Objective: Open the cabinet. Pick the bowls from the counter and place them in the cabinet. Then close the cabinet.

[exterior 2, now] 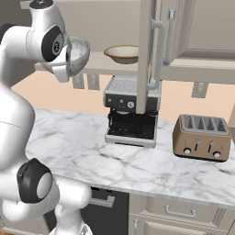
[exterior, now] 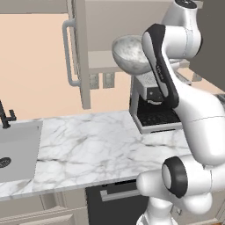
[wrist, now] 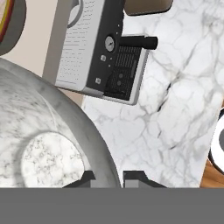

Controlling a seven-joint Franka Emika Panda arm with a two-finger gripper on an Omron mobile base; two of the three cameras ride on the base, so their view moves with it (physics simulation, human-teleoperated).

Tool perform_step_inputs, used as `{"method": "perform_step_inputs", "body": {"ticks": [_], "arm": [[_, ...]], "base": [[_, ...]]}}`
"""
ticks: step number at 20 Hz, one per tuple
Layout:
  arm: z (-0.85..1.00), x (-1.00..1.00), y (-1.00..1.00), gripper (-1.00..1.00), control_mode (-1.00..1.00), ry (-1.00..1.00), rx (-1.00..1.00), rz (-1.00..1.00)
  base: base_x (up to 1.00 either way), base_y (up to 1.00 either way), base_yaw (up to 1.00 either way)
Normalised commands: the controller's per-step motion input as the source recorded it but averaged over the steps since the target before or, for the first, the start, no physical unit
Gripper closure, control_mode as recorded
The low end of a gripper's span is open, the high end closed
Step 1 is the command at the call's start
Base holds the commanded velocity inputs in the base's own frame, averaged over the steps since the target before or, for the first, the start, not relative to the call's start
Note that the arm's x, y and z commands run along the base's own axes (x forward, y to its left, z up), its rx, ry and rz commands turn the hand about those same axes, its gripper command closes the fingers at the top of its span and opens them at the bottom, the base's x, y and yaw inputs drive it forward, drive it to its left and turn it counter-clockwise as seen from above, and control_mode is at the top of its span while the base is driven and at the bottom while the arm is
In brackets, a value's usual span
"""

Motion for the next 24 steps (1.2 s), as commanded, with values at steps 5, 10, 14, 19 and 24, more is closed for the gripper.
{"method": "perform_step_inputs", "body": {"ticks": [5,10,14,19,24], "arm": [[0.0,0.35,0.0,1.0,-1.0,0.0,0.0,0.0],[0.0,0.37,0.0,1.0,-1.0,0.0,0.0,0.0],[0.0,0.24,0.01,1.0,-1.0,0.0,0.0,0.01],[0.0,0.29,0.08,1.0,-1.0,0.0,0.0,0.0],[0.0,0.28,0.1,1.0,-1.0,0.0,0.0,0.0]], "base": [[0.0,0.0,0.0],[0.0,0.0,0.0],[0.0,0.0,0.0],[0.0,0.0,0.0],[0.0,0.0,0.0]]}}
